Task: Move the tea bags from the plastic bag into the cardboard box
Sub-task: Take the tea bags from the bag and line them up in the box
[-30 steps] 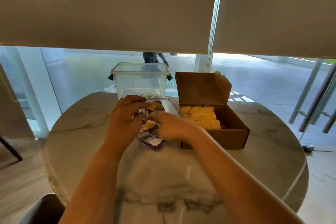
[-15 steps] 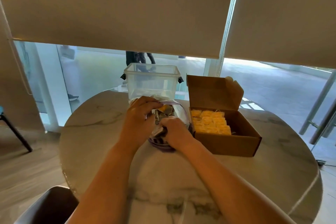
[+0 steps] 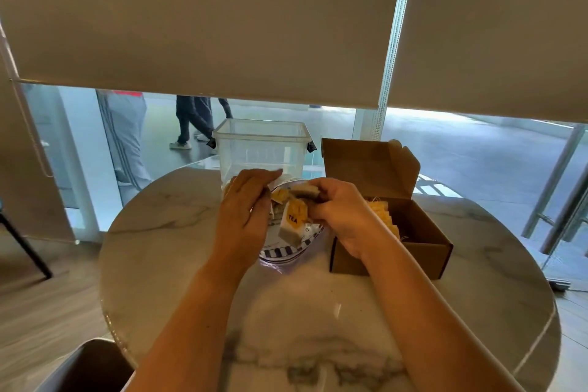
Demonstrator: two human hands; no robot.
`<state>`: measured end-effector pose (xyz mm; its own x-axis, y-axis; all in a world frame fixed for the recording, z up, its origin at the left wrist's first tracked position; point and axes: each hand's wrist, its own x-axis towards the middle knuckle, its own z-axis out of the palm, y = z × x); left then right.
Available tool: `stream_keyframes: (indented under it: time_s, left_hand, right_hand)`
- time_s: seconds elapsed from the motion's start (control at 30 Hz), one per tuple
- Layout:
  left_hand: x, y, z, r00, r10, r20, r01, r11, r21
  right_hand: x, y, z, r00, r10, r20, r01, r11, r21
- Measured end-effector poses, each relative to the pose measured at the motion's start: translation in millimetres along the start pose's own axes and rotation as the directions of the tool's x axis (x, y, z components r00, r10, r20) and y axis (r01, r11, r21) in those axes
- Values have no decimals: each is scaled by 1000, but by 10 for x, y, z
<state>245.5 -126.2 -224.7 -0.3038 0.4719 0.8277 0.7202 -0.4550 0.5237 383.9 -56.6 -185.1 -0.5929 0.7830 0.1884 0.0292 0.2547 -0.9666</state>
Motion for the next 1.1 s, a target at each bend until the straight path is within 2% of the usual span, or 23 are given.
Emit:
stream_keyframes:
  time_s: [0.13,0.23,0.33,0.43,0.53,0.67,0.73,0.8,0.87,0.93,1.0,1.1]
  left_hand:
    - [-58,145,104,999,-18,-40,15,998,-68]
    - [-86,233,220,995,-78,70,85,990,-109]
    - [-121,331,338,964,-151,217,199,956,-216]
    - [-139,411,429,944,-221,245,292,905,-308]
    - [-118,424,470,926,-318,203,369,878,-305]
    - [-103,423,455,878,-443,180,478,812,-336]
    - [-110,424,462,864,-460,205,504,794,-341]
    - [-117,458,475,821,-501,274,571,711,-411]
    - [-117,492,477,768,-529,361,639,592,-491]
    - [-113,496,469,743,-533,406,666,527,-528]
    - [-109,501,454,733,-534,422,673,479,-564]
    - [-89,510,440,751,-536,386,645,470,-603]
  right_hand:
    - [-32,-74,-192,994,102,-34,-84,937,338]
    - [-20,-66,-330,991,134,-31,-98,846,525]
    - [-33,-39,-382,992,127,14,-107,767,632]
    - [-46,-31,-374,991,133,29,-121,759,639]
    - [-36,-19,-379,989,150,-12,-115,809,576]
    - [-29,-29,-423,977,142,-160,-39,853,520]
    - [-40,-30,-412,968,101,-229,0,914,405]
    - [-43,-13,-380,962,-6,-274,66,976,209]
    - [-59,-8,-327,953,-154,-262,166,986,24]
    - [-62,4,-286,936,-278,-214,248,956,-156]
    - [-57,9,-261,932,-326,-162,266,914,-308]
    - [-58,28,-246,943,-325,-72,281,892,-354]
